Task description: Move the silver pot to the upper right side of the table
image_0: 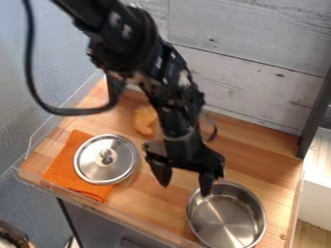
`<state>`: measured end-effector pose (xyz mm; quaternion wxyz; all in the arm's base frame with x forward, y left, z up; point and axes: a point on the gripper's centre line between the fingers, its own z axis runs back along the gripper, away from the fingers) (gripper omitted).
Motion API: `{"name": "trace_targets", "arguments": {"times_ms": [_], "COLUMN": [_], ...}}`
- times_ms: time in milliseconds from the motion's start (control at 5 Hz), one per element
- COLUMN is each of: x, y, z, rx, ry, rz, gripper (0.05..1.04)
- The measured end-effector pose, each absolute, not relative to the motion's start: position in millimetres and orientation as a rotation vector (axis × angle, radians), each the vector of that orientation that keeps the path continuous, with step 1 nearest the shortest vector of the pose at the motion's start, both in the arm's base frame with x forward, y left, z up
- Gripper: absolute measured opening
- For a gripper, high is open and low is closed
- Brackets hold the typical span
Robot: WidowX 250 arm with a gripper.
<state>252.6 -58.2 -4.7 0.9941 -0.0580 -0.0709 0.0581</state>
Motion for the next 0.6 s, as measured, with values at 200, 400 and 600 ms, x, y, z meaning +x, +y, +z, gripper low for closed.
{"name": "trace_targets", "arguments": {"times_ms": [200, 400, 600], "x": [252, 257, 258], "y": [-72, -75, -78], "z": [-19, -36, -36], "rx": [-0.096, -0.068, -0.095], "ry": [-0.143, -0.115, -0.132], "rz": [0.075, 0.056, 0.061], "gripper": [1.001, 0.95, 0.659]}}
